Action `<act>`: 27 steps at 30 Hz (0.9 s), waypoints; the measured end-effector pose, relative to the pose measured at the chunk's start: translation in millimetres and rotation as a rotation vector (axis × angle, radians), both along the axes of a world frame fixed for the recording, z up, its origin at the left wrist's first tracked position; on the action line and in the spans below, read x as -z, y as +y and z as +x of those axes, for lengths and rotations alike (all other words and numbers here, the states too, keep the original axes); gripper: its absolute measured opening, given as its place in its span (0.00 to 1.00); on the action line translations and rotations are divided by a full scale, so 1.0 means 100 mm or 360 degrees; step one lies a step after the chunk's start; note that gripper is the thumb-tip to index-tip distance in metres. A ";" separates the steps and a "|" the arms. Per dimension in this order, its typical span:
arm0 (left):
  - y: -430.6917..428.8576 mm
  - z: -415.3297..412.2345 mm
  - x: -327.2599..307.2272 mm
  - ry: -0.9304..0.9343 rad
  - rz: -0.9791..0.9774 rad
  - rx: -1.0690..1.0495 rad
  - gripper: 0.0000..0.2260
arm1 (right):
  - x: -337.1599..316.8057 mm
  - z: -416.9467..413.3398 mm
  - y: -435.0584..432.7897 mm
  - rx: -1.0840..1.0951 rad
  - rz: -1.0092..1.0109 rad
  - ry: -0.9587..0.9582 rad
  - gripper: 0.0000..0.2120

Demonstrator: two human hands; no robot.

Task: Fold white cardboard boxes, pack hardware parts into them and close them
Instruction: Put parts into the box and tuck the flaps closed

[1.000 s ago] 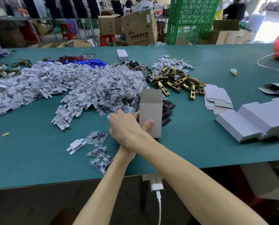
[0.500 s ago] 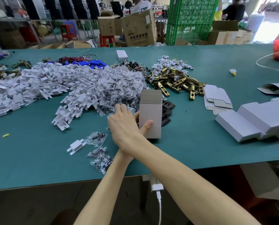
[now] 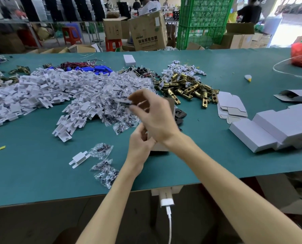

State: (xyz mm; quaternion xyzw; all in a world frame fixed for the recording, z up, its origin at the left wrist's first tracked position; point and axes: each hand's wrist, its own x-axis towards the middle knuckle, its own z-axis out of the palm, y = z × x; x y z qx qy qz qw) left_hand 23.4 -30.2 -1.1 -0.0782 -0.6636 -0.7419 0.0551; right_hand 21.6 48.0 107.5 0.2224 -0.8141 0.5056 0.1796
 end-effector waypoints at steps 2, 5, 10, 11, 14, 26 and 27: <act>-0.02 -0.03 0.02 -0.0053 0.0025 0.0002 0.13 | -0.16 0.02 0.18 0.0101 0.0083 0.0235 0.09; -0.03 -0.06 0.06 -0.0056 0.0034 -0.0023 0.13 | -0.30 0.01 0.46 0.0265 0.0270 0.0370 0.09; -0.03 -0.05 0.06 -0.0033 0.0047 0.0005 0.15 | -0.22 -0.08 0.81 0.0280 0.0609 0.0129 0.06; -0.03 -0.05 0.06 -0.0029 0.0056 0.0010 0.15 | -0.16 -0.08 0.84 0.0261 0.0634 0.0122 0.06; -0.03 -0.04 0.05 -0.0028 0.0079 0.0022 0.16 | -0.01 -0.05 0.85 0.0271 0.0695 0.0219 0.04; -0.03 -0.03 0.03 -0.0016 0.0110 0.0038 0.17 | 0.16 -0.01 0.84 0.0358 0.0824 0.0343 0.03; -0.03 -0.03 0.03 -0.0010 0.0116 0.0037 0.17 | 0.17 -0.01 0.84 0.0359 0.0813 0.0358 0.04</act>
